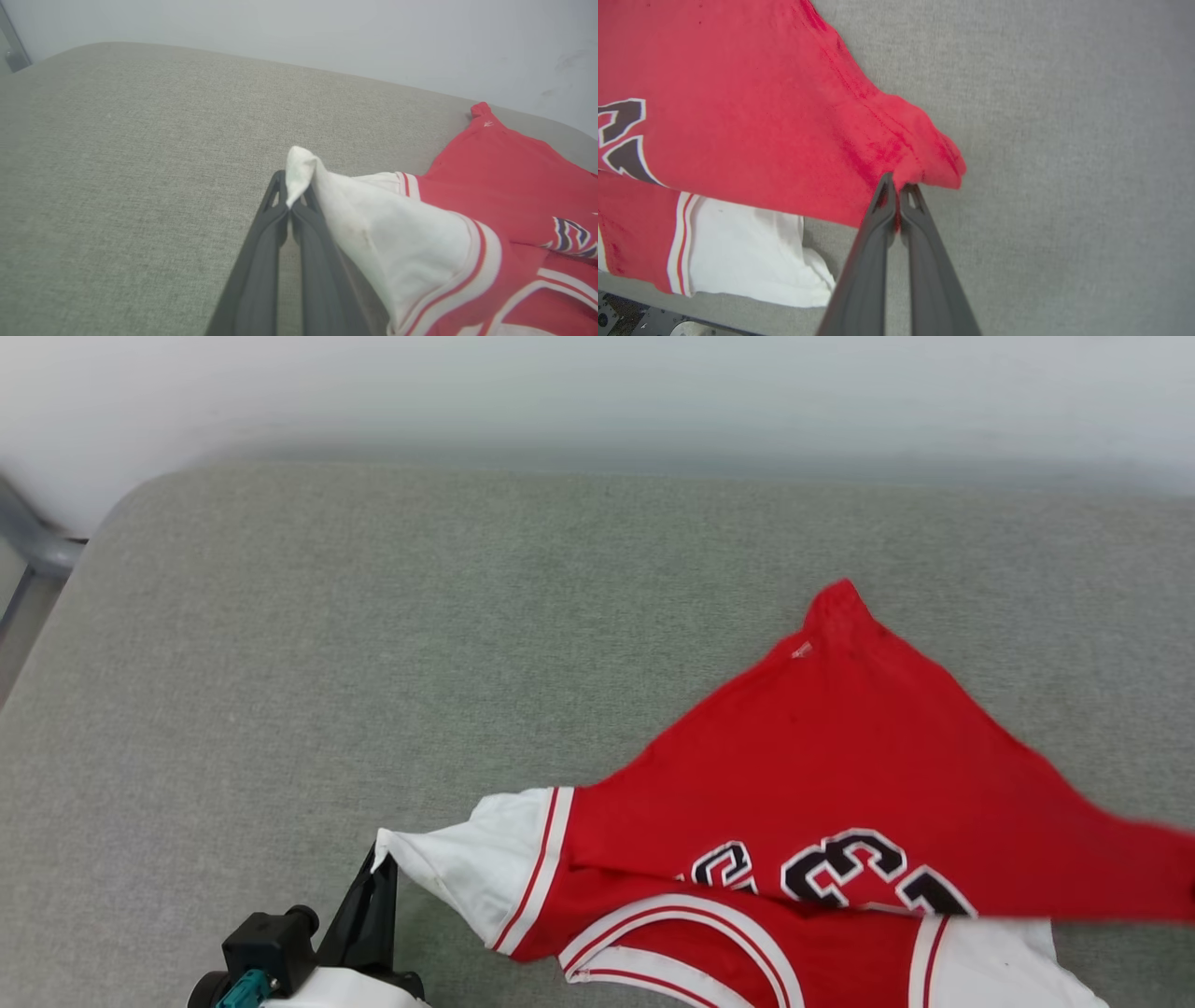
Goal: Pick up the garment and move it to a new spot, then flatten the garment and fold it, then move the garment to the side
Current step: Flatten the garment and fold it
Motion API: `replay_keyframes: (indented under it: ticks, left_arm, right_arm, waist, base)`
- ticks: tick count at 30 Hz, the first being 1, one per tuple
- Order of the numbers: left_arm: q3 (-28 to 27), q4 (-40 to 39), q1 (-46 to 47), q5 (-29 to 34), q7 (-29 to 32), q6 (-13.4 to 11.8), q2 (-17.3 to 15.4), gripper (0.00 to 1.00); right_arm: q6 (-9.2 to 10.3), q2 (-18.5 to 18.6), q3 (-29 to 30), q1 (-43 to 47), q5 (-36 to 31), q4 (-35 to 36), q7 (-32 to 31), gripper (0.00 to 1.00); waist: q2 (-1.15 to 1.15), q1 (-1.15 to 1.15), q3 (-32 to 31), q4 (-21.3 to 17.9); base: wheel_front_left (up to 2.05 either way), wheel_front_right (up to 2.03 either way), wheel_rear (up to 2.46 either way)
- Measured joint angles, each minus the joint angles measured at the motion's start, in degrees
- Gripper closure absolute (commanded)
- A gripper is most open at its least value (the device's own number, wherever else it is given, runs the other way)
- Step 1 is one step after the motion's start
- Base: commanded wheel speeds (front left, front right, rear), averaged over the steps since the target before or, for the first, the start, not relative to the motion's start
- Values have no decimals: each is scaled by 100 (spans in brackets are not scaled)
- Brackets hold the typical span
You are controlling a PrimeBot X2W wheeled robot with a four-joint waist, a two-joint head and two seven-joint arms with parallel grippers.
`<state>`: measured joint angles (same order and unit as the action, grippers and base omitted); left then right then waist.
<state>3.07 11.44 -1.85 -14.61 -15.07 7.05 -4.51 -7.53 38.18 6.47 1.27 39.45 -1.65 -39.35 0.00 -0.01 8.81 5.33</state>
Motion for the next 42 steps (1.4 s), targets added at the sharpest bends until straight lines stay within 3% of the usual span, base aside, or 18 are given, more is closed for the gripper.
replay_keyframes:
  ticks: [11,15,16,17,18,25,32,36,42]
  left_arm:
    - [-16,74,-33,44,0,0,-4,100]
    - [5,98,-20,76,0,1,-3,100]
    - [5,98,-19,76,0,1,-4,100]
    - [3,98,-19,76,0,1,-5,100]
    - [2,98,-19,76,0,1,-5,100]
    - [46,68,-16,102,0,0,0,100]
    - [208,-5,107,137,0,0,34,100]
    - [290,-41,171,154,0,0,55,100]
    - [427,-135,353,176,0,0,91,100]
  right_arm:
    - [0,-1123,482,1623,-208,-267,55,100]
    - [1,-1273,430,1755,-277,-428,220,100]
    - [2,-1311,444,1742,-277,-437,300,89]
    - [2,-1321,454,1734,-281,-437,378,4]
    - [2,-1319,476,1709,-318,-426,459,0]
    - [2,-1076,728,1185,-349,108,903,0]
    - [2,-647,847,352,-331,858,947,0]
    - [2,-388,465,-324,-471,1014,720,0]
    - [2,51,-656,-1446,-617,786,153,0]
  waist:
    - [0,0,-67,-147]
    - [0,0,-26,-143]
    - [0,0,-18,-148]
    - [0,1,-11,-156]
    - [0,0,-7,-165]
    - [0,1,-19,-162]
    - [0,1,72,-10]
    - [0,1,166,107]
    - [0,1,382,280]
  base:
    - [0,0,0]
    - [0,0,0]
    - [0,0,0]
    - [0,0,0]
    - [0,0,0]
    - [0,0,0]
    - [0,0,0]
    - [0,0,0]
    - [0,0,0]
